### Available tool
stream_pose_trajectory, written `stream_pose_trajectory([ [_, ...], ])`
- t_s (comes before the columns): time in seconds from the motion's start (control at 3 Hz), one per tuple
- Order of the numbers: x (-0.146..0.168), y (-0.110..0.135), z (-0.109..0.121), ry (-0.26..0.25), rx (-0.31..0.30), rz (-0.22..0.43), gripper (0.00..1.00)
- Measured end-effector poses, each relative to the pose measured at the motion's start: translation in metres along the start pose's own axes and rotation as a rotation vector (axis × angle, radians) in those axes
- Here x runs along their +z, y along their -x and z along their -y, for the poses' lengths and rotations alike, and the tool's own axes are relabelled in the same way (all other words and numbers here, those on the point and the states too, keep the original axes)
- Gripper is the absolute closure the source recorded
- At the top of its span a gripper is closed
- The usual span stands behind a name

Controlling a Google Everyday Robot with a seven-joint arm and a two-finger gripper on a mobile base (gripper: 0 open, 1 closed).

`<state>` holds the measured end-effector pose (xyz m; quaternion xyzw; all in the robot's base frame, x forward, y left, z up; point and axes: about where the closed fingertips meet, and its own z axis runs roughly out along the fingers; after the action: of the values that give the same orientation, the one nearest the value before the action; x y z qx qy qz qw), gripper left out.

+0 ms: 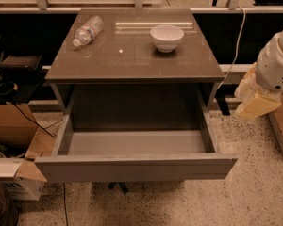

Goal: Close top drawer

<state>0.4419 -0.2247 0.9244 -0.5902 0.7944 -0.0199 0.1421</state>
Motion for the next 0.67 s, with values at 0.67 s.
stream_pose_trajectory([
  [0.67,0.0309,-0.0131,-0.0041,-0.018,0.028,0.01,1.0],
])
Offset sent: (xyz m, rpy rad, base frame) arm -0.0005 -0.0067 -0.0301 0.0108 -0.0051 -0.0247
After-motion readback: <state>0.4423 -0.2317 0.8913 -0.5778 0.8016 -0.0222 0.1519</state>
